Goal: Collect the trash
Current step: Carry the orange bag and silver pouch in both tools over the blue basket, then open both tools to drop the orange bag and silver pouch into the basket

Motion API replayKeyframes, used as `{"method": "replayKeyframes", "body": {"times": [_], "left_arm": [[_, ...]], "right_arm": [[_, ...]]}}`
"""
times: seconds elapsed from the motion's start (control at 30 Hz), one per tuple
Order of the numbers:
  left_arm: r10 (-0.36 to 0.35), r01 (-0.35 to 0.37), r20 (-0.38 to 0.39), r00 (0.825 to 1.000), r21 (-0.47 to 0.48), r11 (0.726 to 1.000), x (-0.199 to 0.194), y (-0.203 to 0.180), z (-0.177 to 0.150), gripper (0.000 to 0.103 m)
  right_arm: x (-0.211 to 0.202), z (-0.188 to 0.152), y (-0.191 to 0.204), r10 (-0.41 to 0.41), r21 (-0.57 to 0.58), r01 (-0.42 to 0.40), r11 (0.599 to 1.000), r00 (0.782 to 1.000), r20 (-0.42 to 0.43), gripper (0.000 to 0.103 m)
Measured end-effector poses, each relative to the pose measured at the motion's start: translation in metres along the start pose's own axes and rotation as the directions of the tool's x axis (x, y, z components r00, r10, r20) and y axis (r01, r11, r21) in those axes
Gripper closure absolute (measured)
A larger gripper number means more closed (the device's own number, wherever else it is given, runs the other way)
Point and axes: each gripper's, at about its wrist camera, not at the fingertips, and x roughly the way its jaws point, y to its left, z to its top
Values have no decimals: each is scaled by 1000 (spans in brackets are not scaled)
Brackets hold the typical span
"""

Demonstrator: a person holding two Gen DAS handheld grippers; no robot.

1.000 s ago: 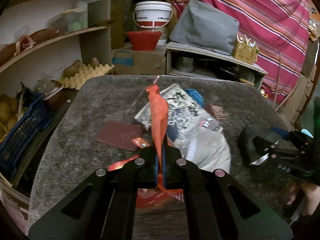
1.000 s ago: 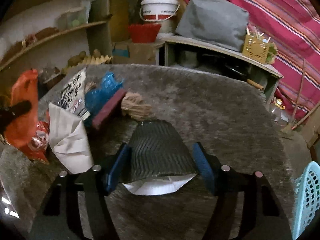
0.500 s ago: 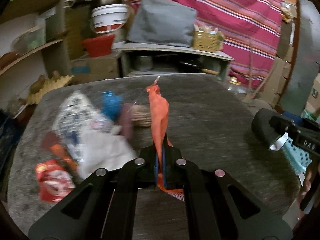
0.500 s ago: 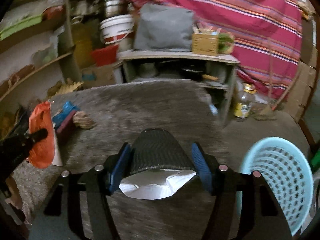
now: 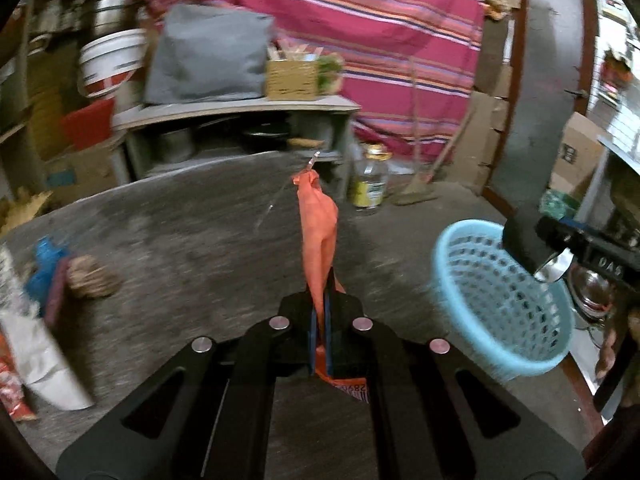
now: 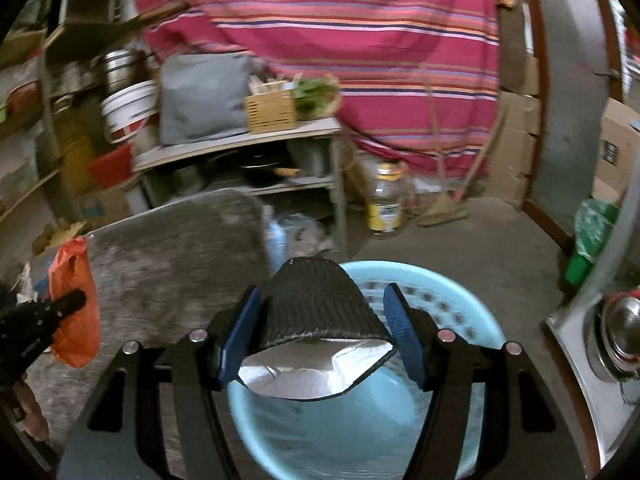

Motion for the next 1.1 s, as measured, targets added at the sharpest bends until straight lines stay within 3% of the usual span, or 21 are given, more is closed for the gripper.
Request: {"method": "replayKeyframes", "body": {"times": [0.27, 0.57, 0.63, 0.7, 0.8, 0.97, 1.1], "left_arm": [[-99, 98, 1, 995, 132, 986, 38, -94, 13, 102], [-144, 157, -82, 986, 190, 969, 85, -144, 12, 101], [-141, 157, -93, 986, 192, 969, 89, -147, 11, 92], [-141, 159, -107, 984, 187, 969, 90, -145, 9, 70], [-116, 130, -86, 990, 184, 974, 87, -143, 9, 49], [-93, 98, -48, 995, 132, 986, 72, -122, 13, 26], [-35, 34, 10, 999, 120, 992, 53, -104, 13, 19]], "right_arm": [[7, -3, -41, -62, 42, 62, 997, 998, -11, 40], [12, -13, -69, -109, 52, 111, 992, 993, -42, 40], [11, -15, -75, -117, 58, 120, 991, 992, -48, 40], [11, -17, -79, -120, 63, 123, 990, 991, -51, 40], [12, -17, -79, -118, 65, 121, 991, 992, -54, 40], [15, -19, -72, -106, 65, 109, 992, 993, -56, 40], [28, -21, -59, -85, 75, 90, 993, 994, -67, 39]]}}
